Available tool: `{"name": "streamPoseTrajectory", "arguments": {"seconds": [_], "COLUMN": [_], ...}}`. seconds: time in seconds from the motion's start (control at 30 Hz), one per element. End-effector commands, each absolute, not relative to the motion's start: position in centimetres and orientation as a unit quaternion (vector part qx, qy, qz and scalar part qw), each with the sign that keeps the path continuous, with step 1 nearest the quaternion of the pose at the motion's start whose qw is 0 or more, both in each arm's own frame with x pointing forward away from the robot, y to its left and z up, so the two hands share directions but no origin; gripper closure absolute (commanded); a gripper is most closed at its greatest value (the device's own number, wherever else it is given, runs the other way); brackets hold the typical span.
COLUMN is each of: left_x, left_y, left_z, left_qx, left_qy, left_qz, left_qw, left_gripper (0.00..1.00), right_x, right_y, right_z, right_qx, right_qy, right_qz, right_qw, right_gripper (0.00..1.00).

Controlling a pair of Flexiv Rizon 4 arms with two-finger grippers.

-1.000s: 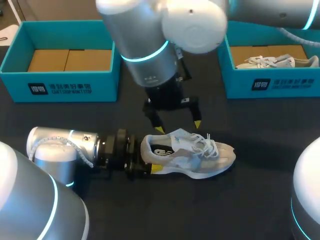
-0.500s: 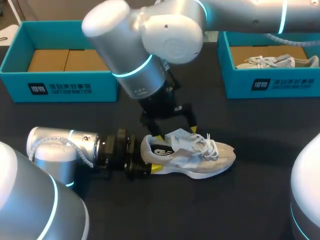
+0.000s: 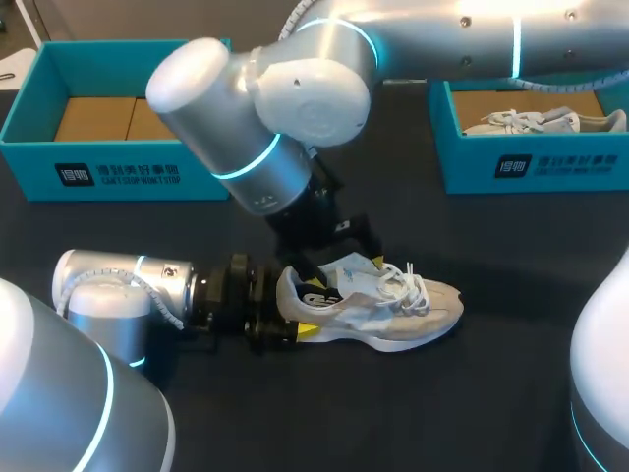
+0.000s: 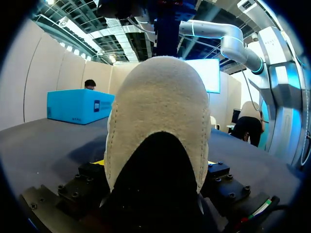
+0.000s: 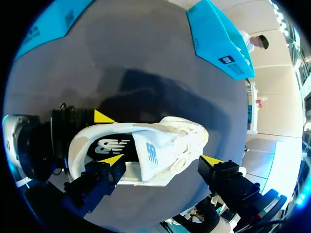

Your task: Take the shoe out of the shoebox, open the shoe tongue, remove and reinsert the insole, then place the shoe into the shoebox

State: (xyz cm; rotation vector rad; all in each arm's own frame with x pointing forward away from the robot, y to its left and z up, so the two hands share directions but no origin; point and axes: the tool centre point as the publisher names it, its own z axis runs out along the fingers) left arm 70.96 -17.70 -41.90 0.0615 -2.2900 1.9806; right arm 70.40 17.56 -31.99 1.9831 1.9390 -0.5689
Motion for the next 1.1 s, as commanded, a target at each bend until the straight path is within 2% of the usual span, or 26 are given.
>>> {"name": "streamPoseTrajectory", "arguments": {"seconds": [0.03, 0.63, 1.1], "left_x": [70.9, 70.9, 70.9], "left_y": [-17.7, -17.7, -17.7], "left_z": [-41.9, -41.9, -41.9], "left_qx": [0.021, 0.021, 0.021], "left_qy": [-0.755, -0.755, -0.755], "left_qz": [0.653, 0.653, 0.653], "left_qw": [0.055, 0.055, 0.055], "left_gripper": [1.00, 1.00, 1.00], "right_x": [70.8, 71.0, 71.3], "right_y": [17.2, 14.2, 11.5], "right_z": [-33.0, -35.5, -34.2], "right_qx": [0.689, 0.698, 0.734], "right_qy": [0.679, 0.678, 0.648], "right_qz": [-0.203, -0.193, -0.171], "right_qw": [0.151, 0.126, 0.109], "right_gripper": [0.00, 0.00, 0.00]}}
